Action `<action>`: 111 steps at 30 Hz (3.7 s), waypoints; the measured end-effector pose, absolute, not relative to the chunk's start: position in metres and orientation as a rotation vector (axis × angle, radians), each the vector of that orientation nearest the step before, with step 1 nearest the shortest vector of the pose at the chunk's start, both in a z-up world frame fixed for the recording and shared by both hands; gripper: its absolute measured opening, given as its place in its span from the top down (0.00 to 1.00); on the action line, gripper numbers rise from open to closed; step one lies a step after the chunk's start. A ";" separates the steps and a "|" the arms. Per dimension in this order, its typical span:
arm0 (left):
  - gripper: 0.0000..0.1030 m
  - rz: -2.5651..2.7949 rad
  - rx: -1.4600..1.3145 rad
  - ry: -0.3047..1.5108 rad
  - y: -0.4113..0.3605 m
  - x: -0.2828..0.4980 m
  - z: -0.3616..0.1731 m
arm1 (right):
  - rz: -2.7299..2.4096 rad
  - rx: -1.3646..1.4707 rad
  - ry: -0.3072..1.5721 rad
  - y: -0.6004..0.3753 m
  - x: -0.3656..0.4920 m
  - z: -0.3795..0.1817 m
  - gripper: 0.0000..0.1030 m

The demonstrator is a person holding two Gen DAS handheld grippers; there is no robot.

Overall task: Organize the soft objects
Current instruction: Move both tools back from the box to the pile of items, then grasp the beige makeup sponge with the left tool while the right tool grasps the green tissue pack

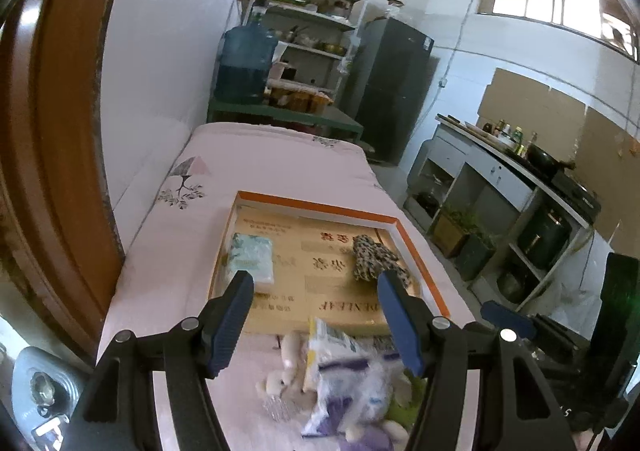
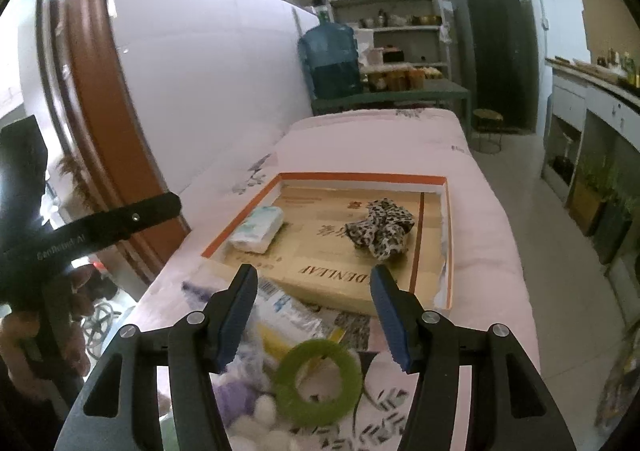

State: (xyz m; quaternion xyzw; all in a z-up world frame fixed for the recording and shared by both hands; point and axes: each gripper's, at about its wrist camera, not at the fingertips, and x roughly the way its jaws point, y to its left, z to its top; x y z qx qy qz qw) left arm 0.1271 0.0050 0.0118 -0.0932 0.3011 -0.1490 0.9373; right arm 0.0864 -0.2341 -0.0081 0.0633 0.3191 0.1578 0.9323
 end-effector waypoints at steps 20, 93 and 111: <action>0.38 -0.298 -0.173 0.556 0.005 0.043 0.001 | 0.354 0.171 0.631 -0.219 0.006 -0.003 0.41; 0.38 -0.294 -0.262 0.666 0.052 -0.014 -0.098 | 0.380 0.173 0.834 -0.187 -0.042 -0.076 0.29; 0.52 -0.341 -0.332 0.735 0.049 0.014 -0.124 | 0.405 0.186 0.882 -0.181 -0.034 -0.091 0.29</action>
